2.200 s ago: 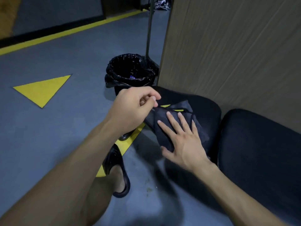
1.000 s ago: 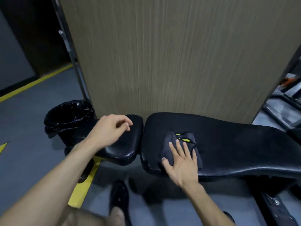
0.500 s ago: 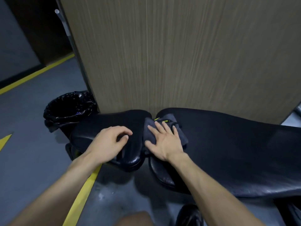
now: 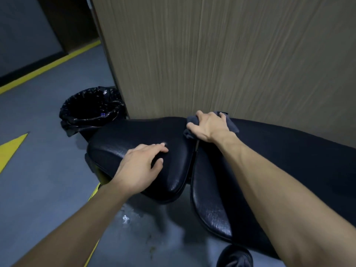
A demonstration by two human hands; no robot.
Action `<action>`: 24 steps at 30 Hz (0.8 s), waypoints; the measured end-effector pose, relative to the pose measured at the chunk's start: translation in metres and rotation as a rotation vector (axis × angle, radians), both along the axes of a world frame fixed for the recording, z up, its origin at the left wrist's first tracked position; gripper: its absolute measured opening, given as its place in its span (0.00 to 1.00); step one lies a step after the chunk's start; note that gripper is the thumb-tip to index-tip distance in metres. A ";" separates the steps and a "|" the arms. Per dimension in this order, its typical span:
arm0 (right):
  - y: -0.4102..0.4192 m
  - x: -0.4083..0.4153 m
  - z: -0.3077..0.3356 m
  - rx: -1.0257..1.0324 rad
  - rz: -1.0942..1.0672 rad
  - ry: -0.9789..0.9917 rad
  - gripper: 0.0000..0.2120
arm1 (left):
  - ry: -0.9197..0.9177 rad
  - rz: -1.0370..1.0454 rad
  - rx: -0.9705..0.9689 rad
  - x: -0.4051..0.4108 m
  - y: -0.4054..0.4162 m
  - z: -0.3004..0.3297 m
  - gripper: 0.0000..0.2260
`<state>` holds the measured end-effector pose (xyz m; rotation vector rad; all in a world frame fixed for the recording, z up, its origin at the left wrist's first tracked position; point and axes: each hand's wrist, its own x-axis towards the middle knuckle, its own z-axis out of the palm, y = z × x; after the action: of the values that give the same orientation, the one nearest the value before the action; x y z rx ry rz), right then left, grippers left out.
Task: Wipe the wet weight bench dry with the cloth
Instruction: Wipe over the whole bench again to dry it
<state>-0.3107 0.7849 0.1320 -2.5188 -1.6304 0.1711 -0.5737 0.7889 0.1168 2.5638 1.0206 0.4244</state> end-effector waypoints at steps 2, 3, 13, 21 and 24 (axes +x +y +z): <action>-0.012 -0.006 0.000 0.025 0.017 -0.001 0.25 | 0.001 0.017 0.004 0.001 -0.001 0.003 0.14; -0.022 -0.011 -0.001 0.042 0.033 0.003 0.24 | 0.010 0.020 0.007 0.002 -0.002 0.004 0.14; -0.205 -0.079 -0.010 0.144 0.486 0.060 0.29 | 0.238 -0.071 -0.018 0.011 -0.015 0.023 0.17; -0.298 -0.006 0.010 0.021 0.203 0.070 0.29 | 0.065 -0.346 -0.039 0.038 -0.062 0.037 0.14; -0.323 0.035 0.015 0.003 -0.039 0.023 0.32 | 0.052 -0.416 -0.042 0.058 -0.072 0.043 0.13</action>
<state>-0.2755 0.4616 0.1467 -2.5345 -1.5713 0.1923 -0.5159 0.7167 0.1602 2.6653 0.4806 0.2207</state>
